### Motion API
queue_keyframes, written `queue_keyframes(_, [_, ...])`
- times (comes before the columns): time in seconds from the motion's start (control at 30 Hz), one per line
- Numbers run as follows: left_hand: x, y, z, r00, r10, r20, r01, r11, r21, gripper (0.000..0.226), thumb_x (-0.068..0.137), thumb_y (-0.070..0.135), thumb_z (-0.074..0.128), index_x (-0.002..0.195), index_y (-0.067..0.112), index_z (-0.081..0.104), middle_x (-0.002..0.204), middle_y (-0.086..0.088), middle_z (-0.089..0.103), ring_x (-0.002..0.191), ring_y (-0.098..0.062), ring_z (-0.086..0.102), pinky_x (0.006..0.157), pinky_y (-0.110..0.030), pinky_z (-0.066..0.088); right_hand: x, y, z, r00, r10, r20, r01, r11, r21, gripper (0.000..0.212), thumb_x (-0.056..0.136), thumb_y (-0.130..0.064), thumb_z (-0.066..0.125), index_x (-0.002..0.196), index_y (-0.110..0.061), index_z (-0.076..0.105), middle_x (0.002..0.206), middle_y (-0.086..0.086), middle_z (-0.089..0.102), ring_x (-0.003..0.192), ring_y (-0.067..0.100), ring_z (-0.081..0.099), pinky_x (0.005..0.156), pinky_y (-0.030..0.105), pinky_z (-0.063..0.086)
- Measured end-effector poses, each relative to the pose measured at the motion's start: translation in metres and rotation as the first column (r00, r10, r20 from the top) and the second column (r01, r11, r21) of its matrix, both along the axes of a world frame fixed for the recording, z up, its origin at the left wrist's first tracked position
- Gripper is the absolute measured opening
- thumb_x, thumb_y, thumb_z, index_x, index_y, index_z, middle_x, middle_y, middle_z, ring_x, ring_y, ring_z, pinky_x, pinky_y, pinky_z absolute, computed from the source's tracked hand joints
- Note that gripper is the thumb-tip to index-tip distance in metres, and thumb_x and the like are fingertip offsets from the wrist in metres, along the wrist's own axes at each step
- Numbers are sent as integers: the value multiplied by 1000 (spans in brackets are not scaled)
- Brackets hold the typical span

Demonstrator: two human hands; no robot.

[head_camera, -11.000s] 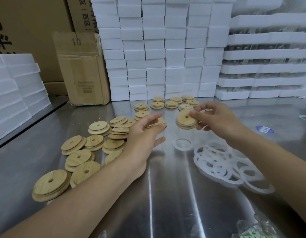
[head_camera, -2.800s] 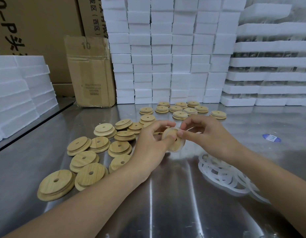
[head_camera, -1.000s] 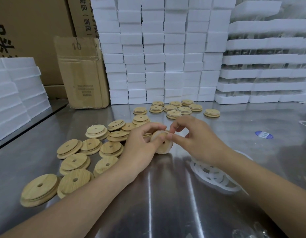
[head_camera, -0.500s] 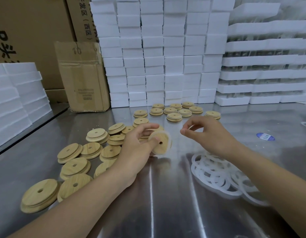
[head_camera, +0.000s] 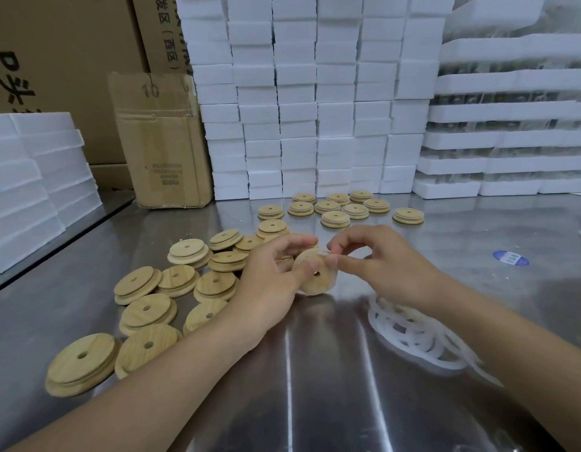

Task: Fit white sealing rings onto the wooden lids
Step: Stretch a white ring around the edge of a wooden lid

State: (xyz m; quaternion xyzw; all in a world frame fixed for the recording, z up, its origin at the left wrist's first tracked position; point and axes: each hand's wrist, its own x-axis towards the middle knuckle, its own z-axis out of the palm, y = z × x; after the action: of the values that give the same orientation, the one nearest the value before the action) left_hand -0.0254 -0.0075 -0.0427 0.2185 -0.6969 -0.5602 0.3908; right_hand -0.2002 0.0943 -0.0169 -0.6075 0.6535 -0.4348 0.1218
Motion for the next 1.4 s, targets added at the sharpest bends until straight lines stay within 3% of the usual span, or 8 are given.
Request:
queue_keyframes(0.17, [-2,1,3,1000,-15,-20,15,1000,0,29,93,7,81,118,20,76,114,1,78,97,-19,80,82,-33,65,-12,8,13,992,-22,122,17,999,43,15,93,-20,79,79,-18,76,105,-3,76,103,5,67,81,0,41])
queue_keyframes(0.27, [-3,3,0,1000,-9,-17,9,1000,15,31,94,2,77,119,20,77,117,-1,76,98,-20,79,78,-30,64,-11,9,11,983,-62,175,50,996,76,12,94,-25,78,83,-20,78,97,1,78,95,18,70,94,32,51])
queue_keyframes(0.4, [0,3,1,999,11,-41,-8,997,77,31,96,3,75,120,23,77,116,0,73,88,-9,77,76,-30,63,-14,11,13,970,-156,188,149,988,48,15,95,-35,75,86,-24,76,98,9,75,99,27,68,100,47,53])
queue_keyframes(0.53, [-2,4,2,999,9,-46,-4,995,95,34,96,3,74,120,27,77,113,0,67,82,-5,74,76,-31,64,-5,9,10,987,-54,149,41,995,89,13,95,-31,76,86,-22,76,87,-1,75,81,10,67,79,28,52])
queue_keyframes(0.67, [-1,5,0,999,-28,-25,30,997,78,34,96,2,74,120,26,76,111,-3,63,87,-14,72,73,-33,63,1,3,3,996,-34,80,31,999,34,7,96,-17,74,89,-16,74,90,-2,77,88,15,71,77,17,51])
queue_keyframes(1.13, [-2,2,1,999,-44,27,46,997,-64,27,98,5,74,113,28,77,110,10,81,103,-11,78,94,-43,64,-7,6,5,999,-8,-41,11,998,66,15,107,-19,57,95,-20,66,109,-2,72,81,1,64,72,16,47])
queue_keyframes(1.27, [-4,5,2,998,-46,34,49,994,-93,28,98,3,73,115,25,77,112,10,80,103,-9,78,93,-39,64,-17,9,10,994,-6,-110,21,991,133,14,107,-27,57,97,-23,65,108,-8,72,103,25,64,93,49,52])
queue_keyframes(1.4, [-8,8,3,1000,-21,15,23,995,-102,30,98,-4,71,116,19,79,116,4,79,100,-9,79,91,-30,63,-22,10,14,997,12,-70,-6,997,83,13,105,-24,62,95,-18,67,102,-6,72,92,4,64,83,29,47])
